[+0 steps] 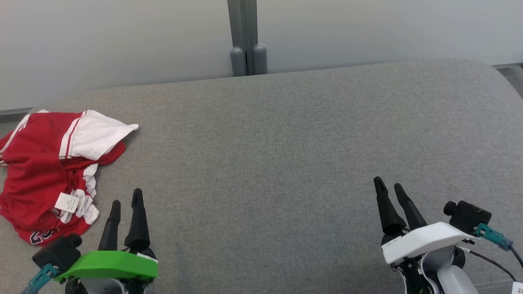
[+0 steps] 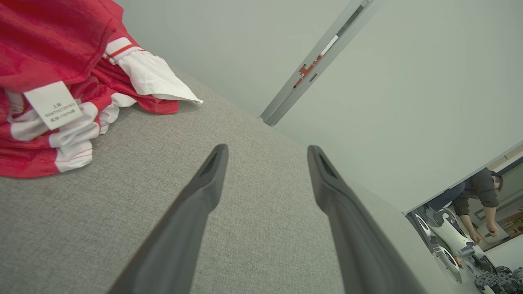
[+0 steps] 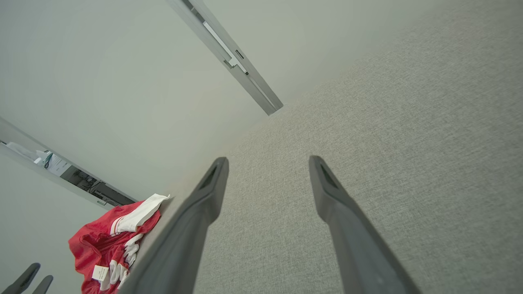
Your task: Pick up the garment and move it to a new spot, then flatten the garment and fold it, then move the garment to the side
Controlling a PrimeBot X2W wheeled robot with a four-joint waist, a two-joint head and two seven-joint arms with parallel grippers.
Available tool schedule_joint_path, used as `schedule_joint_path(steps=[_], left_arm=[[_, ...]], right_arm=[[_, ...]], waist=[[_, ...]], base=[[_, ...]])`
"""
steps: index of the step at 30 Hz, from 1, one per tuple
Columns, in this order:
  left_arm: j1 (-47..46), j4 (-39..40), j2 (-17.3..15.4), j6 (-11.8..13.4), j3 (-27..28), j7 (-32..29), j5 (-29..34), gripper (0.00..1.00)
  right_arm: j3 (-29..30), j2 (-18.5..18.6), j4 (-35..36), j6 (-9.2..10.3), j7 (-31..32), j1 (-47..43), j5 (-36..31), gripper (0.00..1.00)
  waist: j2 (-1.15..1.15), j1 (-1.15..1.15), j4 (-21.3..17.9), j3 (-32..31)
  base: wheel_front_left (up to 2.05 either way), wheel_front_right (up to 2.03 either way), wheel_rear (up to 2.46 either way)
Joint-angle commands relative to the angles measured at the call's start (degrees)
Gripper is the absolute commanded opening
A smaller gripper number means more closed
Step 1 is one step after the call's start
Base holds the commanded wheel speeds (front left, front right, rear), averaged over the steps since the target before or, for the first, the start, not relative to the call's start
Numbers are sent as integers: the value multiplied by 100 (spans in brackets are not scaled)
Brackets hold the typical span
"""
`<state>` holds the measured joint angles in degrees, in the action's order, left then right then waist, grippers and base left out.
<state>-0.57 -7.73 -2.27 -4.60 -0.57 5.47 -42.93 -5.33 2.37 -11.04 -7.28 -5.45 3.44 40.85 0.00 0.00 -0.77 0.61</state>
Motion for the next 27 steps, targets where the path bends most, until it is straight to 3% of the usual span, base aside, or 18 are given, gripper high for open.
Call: schedule_joint_path(steps=[1, 27], left_arm=[[-10, 91, -46, 10, -30, 64, 192, 100], [47, 76, -61, -193, -28, 460, 1350, 100]], right_arm=[[-37, 33, 91, -26, -65, 65, -210, 100], [-14, 47, 170, -29, -459, 37, -1487, 100]], waist=[[0, 0, 2, 1], [0, 0, 18, 72]], base=[[0, 0, 0], [0, 0, 0]])
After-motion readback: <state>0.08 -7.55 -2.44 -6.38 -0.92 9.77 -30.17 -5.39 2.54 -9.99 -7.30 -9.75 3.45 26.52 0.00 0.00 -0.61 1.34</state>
